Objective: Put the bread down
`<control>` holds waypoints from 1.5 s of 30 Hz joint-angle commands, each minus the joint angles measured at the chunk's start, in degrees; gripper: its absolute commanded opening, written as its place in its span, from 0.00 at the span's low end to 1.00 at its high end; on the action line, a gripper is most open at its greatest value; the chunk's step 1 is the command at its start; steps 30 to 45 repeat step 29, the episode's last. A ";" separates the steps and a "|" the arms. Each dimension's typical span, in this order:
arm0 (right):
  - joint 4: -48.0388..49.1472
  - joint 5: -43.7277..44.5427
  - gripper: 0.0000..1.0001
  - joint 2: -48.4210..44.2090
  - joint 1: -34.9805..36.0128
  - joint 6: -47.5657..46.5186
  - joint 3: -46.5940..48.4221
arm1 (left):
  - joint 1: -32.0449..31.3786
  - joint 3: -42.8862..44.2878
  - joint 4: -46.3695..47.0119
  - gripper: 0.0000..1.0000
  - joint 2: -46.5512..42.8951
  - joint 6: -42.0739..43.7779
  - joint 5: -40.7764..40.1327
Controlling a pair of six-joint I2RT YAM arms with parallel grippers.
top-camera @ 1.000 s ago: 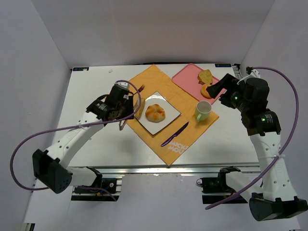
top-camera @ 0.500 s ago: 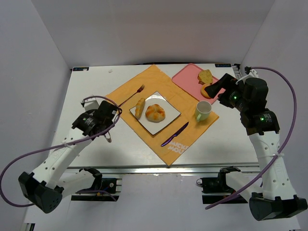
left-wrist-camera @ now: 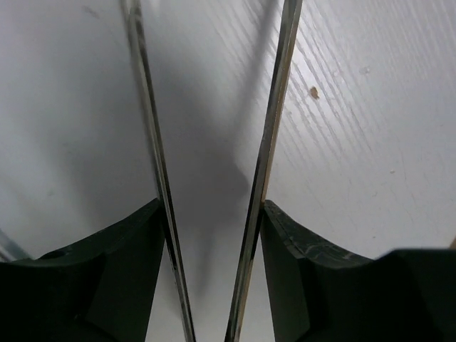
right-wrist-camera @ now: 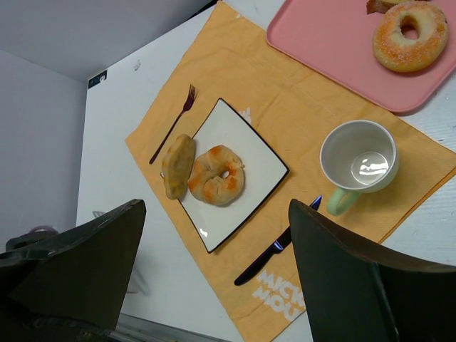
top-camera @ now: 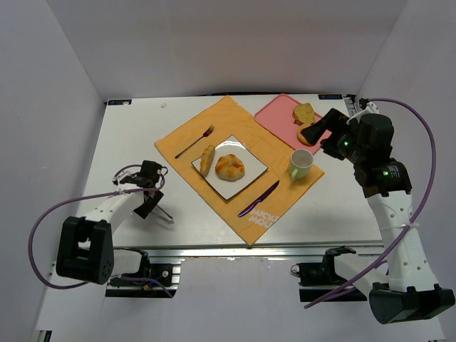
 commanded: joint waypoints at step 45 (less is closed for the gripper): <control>-4.06 -4.84 0.90 5.93 0.32 -1.90 2.57 | 1.95 38.46 -26.02 0.98 -33.82 6.78 -17.19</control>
